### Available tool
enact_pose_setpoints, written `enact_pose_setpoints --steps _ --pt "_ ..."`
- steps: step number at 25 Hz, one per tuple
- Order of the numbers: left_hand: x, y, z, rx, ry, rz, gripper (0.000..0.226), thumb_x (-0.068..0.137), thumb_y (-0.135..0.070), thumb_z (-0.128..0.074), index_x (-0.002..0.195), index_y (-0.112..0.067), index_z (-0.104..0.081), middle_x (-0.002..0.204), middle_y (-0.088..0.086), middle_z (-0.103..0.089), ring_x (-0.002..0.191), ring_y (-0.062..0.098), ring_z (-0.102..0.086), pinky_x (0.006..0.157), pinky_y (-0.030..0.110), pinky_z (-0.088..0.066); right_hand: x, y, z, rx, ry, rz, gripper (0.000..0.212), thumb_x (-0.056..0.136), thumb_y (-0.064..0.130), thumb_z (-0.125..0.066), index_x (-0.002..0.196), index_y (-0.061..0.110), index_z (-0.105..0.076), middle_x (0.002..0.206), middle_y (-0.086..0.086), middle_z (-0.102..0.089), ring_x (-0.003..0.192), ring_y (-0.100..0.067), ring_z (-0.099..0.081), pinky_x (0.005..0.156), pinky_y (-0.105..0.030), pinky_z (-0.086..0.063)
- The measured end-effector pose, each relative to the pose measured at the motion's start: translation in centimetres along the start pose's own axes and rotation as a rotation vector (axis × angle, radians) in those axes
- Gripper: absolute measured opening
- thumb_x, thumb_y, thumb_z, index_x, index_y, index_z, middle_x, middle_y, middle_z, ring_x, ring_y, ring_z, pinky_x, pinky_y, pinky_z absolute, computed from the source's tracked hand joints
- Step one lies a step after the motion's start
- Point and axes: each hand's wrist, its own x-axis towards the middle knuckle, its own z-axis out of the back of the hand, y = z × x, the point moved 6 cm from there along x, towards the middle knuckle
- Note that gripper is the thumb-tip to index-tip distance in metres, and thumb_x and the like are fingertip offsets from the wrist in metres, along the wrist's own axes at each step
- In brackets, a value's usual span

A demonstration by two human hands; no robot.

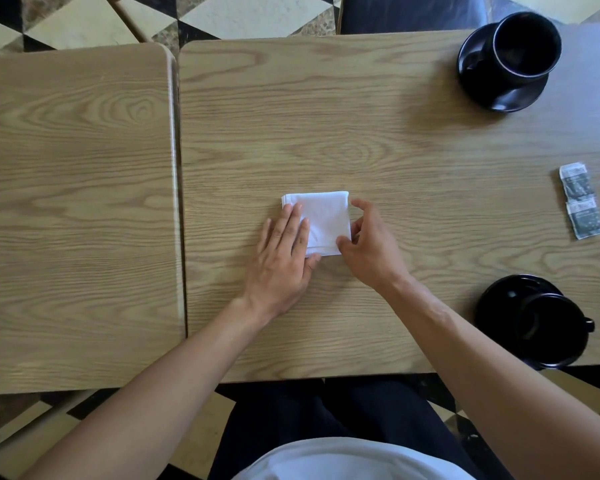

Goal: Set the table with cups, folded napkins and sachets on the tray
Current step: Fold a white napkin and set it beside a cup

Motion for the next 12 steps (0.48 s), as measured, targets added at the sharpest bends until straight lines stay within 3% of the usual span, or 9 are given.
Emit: enact_pose_setpoints --steps 3,6,9,12 --pt "1.3 -0.3 1.7 -0.036 -0.163 0.01 0.045 0.103 -0.024 -0.047 0.133 0.007 -0.058 0.154 0.027 -0.042 0.147 0.041 -0.036 0.119 0.057 -0.029 -0.4 2.1 0.9 -0.269 -0.162 0.138 0.065 0.083 0.029 -0.062 0.144 0.013 -0.046 0.124 -0.007 -0.057 0.117 -0.028 -0.051 0.104 -0.041 -0.042" --pt "3.9 -1.1 2.6 -0.012 -0.234 0.046 0.051 0.105 -0.021 -0.045 0.148 0.007 -0.041 0.162 0.026 -0.026 0.153 0.039 -0.021 0.124 0.054 -0.02 0.1 5.7 1.3 -0.31 -0.349 0.447 0.049 0.095 0.02 -0.051 0.141 0.005 -0.053 0.147 -0.017 -0.049 0.139 -0.036 -0.04 0.118 -0.046 -0.033" --pt "5.6 -0.8 0.5 0.081 -0.062 0.153 0.064 0.109 -0.031 -0.034 0.159 0.002 -0.012 0.168 0.019 0.0 0.157 0.032 0.004 0.127 0.049 -0.002 2.1 5.8 -0.8 -0.468 -0.202 0.49 0.049 0.107 0.018 -0.041 0.152 0.001 -0.042 0.165 -0.018 -0.03 0.156 -0.038 -0.016 0.127 -0.05 -0.014" --pt "5.0 0.2 -1.4 0.142 -0.017 0.149 0.066 0.11 -0.036 -0.024 0.159 0.002 -0.002 0.168 0.02 0.007 0.156 0.032 0.009 0.126 0.05 -0.002 2.3 2.7 -2.6 -0.574 -0.086 0.468 0.057 0.109 0.026 -0.037 0.159 0.002 -0.025 0.17 -0.014 -0.014 0.158 -0.034 -0.003 0.128 -0.048 -0.006"
